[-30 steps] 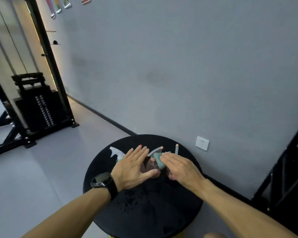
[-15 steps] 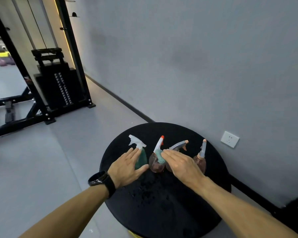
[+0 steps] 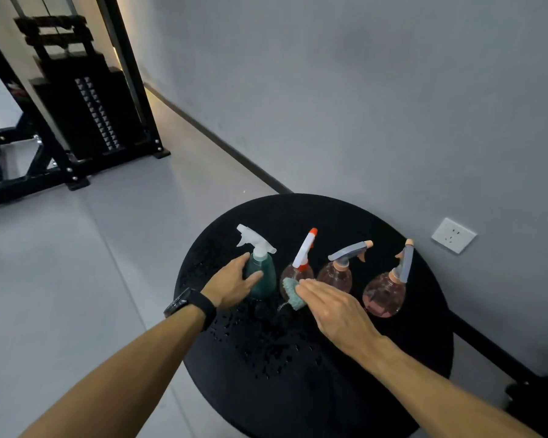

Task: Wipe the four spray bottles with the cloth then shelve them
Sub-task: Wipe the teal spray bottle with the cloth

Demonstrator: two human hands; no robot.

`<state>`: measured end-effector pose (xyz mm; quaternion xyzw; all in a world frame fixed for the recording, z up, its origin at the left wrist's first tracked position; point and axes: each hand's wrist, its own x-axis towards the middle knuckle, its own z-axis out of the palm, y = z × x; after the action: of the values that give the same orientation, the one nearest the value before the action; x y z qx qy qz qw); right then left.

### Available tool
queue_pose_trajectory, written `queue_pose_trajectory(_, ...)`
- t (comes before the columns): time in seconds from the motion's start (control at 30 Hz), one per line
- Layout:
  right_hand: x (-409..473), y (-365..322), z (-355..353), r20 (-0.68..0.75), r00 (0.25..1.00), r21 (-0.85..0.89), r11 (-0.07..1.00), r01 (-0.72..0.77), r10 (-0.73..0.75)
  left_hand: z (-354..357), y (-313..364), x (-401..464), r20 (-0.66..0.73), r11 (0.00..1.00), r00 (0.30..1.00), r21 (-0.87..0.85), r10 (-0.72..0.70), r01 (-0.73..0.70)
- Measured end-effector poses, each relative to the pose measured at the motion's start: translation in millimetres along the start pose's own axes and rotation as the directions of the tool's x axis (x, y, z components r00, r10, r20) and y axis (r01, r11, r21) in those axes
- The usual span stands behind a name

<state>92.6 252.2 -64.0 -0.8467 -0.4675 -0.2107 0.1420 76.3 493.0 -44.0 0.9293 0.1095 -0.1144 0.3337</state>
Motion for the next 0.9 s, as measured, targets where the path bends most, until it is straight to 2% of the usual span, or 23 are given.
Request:
queue_pose_trajectory(0.27,-8.5,10.2,28.8,0.051,0.998,0.008,0.999,-0.032,0.032,13.8,-3.3,31.8,-0.048,0.985,0.998,-0.165,0.044,-0.052)
queue_pose_trajectory(0.63,-13.8,10.2,39.8,0.088,0.995,0.048,0.997,-0.057,0.053,20.8,-8.8,43.1,-0.122,0.98,0.988,-0.16,0.096,-0.115)
queue_pose_trajectory(0.9,-8.4,9.1,24.7,0.081,0.996,0.045,0.998,-0.048,0.044,24.1,-14.3,30.4,-0.131,0.97,0.988,-0.219,0.077,-0.105)
